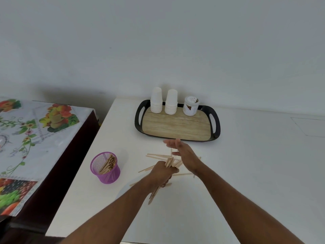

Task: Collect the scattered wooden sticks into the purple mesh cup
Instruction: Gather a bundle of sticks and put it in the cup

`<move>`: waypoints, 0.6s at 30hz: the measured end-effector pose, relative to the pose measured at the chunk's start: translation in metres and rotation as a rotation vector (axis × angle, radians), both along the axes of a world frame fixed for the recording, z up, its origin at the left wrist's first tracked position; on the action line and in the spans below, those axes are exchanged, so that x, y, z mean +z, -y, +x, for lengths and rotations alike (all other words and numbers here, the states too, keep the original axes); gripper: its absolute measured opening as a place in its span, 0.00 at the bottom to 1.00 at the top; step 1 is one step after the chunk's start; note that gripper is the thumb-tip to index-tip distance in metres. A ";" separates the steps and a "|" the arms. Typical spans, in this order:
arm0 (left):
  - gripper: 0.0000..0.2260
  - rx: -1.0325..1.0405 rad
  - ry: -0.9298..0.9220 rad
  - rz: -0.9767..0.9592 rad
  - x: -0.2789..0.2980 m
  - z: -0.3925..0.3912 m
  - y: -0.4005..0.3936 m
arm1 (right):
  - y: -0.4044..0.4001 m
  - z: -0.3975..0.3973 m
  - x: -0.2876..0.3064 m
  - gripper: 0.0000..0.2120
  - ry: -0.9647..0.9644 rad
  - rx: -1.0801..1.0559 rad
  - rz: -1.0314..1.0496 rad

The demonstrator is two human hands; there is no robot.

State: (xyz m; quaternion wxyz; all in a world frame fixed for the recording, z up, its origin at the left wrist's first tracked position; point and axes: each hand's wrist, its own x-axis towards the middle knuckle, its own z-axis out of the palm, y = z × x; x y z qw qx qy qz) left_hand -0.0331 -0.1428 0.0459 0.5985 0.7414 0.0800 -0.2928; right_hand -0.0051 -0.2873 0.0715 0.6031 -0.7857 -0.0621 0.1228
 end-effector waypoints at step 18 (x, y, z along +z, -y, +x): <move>0.20 0.501 0.459 -0.456 0.044 0.013 0.025 | -0.024 -0.045 -0.050 0.43 -0.669 -0.546 0.929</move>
